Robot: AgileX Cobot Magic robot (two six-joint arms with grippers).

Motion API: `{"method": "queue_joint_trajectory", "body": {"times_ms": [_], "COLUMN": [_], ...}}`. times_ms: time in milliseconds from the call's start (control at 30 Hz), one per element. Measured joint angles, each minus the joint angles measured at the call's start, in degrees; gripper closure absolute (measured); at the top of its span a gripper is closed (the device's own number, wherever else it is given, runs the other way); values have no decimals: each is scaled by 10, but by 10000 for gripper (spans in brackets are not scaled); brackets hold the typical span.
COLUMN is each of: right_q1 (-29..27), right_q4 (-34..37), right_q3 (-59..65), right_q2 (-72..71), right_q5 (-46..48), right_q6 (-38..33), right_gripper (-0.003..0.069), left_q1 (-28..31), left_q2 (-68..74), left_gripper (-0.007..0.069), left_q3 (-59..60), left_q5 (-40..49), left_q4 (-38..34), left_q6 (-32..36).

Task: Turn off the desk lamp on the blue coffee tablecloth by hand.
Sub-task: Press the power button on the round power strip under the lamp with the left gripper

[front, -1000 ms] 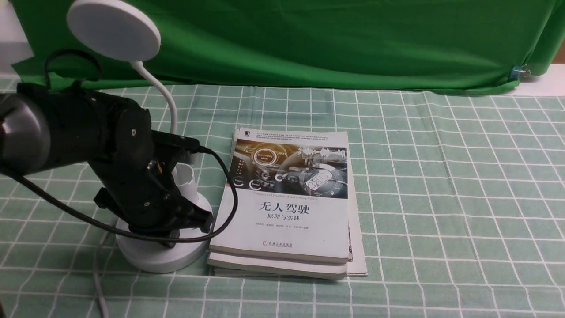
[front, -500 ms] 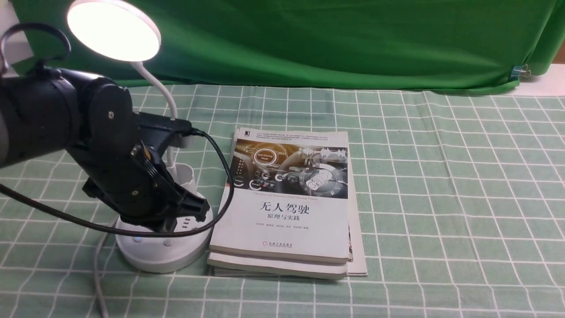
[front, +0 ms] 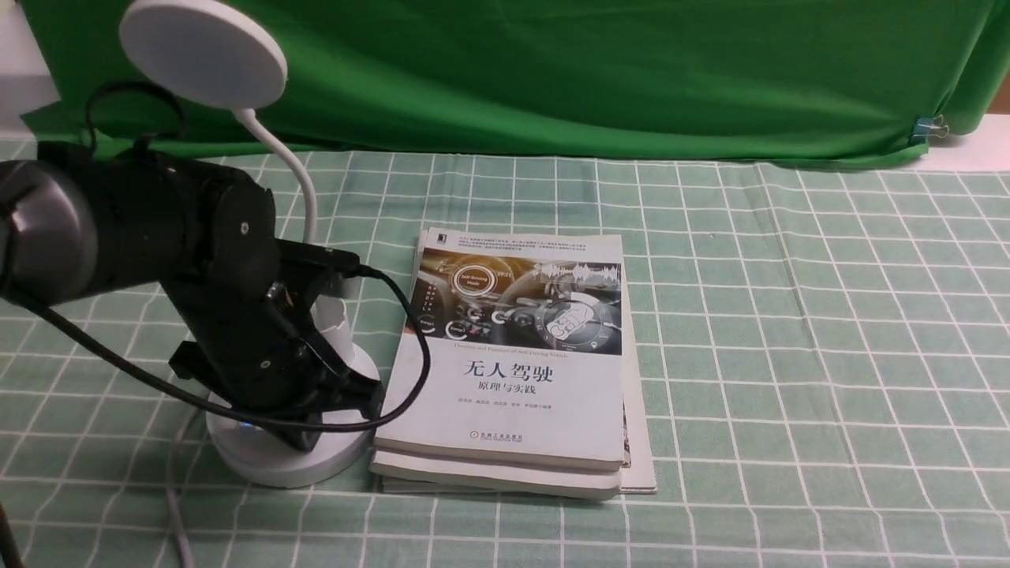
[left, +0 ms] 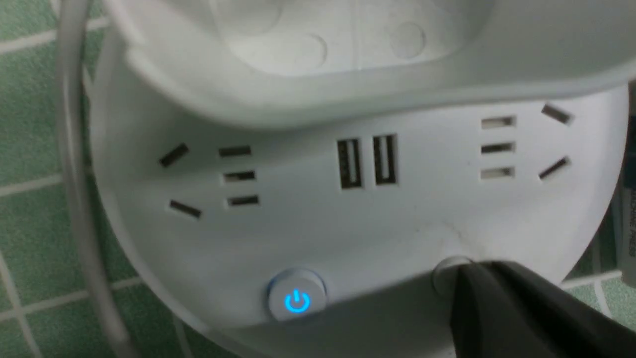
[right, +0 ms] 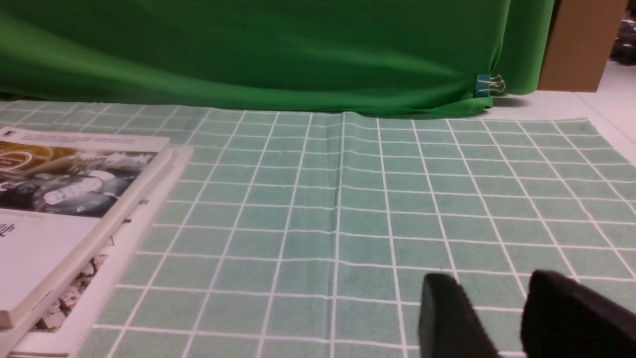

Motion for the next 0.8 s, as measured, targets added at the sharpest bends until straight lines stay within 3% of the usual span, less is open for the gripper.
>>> {"method": "queue_joint_trajectory", "body": {"times_ms": [367,800], "right_q1": [0,0], "right_q4": [0,0], "right_q3": [0,0], "right_q2": [0,0], "right_q5": [0,0], "right_q6": [0,0], "right_gripper": [417,417], "left_q1": [0,0], "left_q2": [-92,-1], "left_gripper": [619,619], "left_q3": [6,6], "left_q5": [8,-24], "left_q4": [0,6], "left_q6": [0,0]}}
